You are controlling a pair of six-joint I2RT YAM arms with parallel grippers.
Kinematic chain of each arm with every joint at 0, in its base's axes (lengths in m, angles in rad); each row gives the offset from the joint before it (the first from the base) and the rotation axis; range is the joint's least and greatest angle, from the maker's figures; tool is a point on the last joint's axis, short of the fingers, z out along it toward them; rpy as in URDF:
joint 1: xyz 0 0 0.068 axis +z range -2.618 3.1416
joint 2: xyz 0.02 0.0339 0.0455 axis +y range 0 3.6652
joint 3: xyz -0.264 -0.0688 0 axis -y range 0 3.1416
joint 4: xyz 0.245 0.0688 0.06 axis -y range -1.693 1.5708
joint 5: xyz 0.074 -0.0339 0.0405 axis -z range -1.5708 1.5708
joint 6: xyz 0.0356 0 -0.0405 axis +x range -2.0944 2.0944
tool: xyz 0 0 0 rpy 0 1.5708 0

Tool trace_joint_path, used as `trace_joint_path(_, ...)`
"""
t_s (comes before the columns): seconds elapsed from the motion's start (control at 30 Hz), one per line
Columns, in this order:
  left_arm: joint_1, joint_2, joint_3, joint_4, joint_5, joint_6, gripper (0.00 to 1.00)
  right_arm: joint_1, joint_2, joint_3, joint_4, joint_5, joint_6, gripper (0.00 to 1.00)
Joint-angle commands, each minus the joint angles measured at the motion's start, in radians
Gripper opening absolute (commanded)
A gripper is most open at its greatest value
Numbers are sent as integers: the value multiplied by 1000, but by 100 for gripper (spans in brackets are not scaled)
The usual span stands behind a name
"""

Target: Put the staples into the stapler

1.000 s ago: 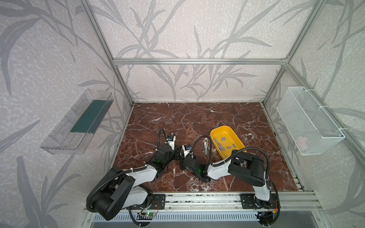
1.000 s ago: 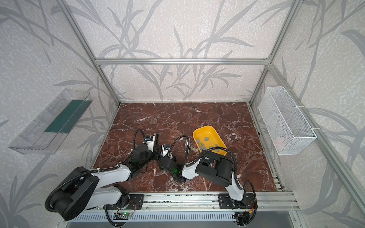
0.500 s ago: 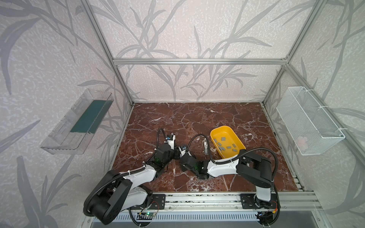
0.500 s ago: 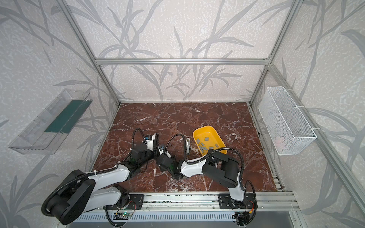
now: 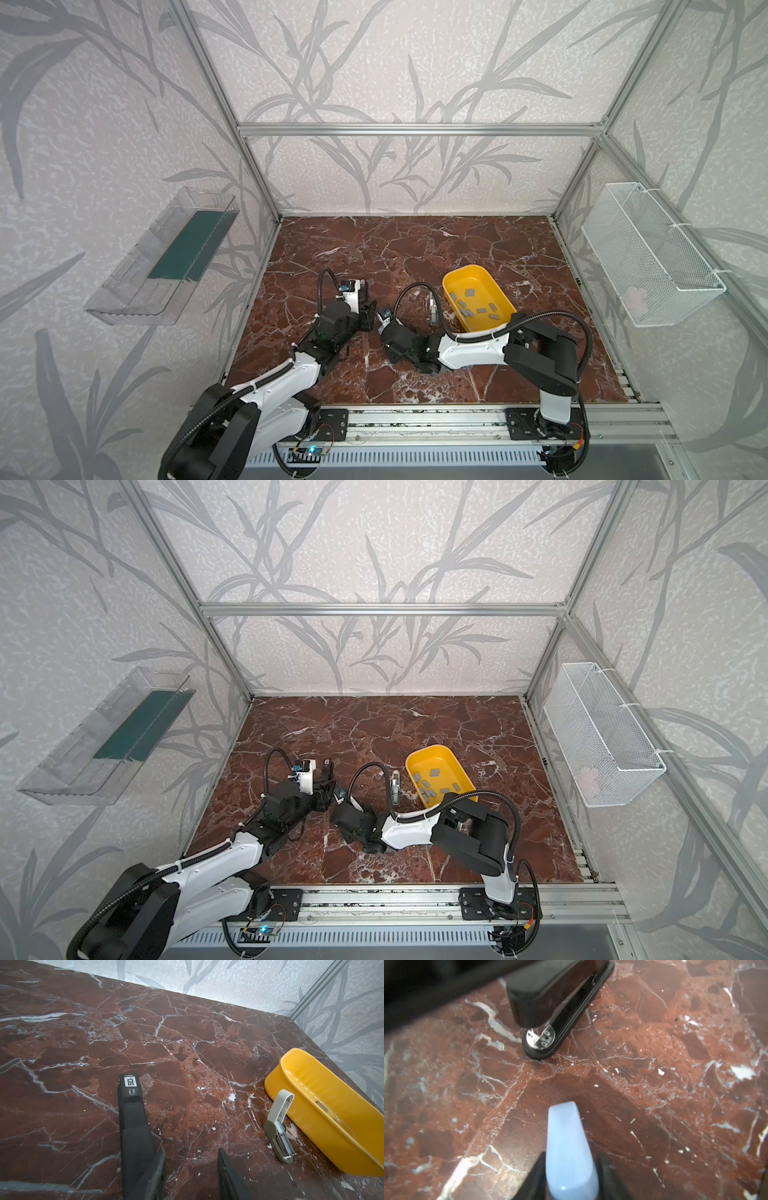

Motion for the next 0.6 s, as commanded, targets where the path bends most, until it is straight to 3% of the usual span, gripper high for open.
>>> trace_joint_path(0.0,8,-20,15,-23,-1,-14,42,-6,-73,-22,13,10,-32,63)
trace_joint_path(0.17,17,-28,12,-25,-2,-18,42,-6,-149,-48,32,19,-67,65)
trace_joint_path(0.27,32,-27,9,-27,-9,-30,42,-16,-167,-40,34,11,-84,59)
trace_joint_path(0.57,78,-57,-7,-26,12,-50,43,-50,-76,21,68,-86,-142,55)
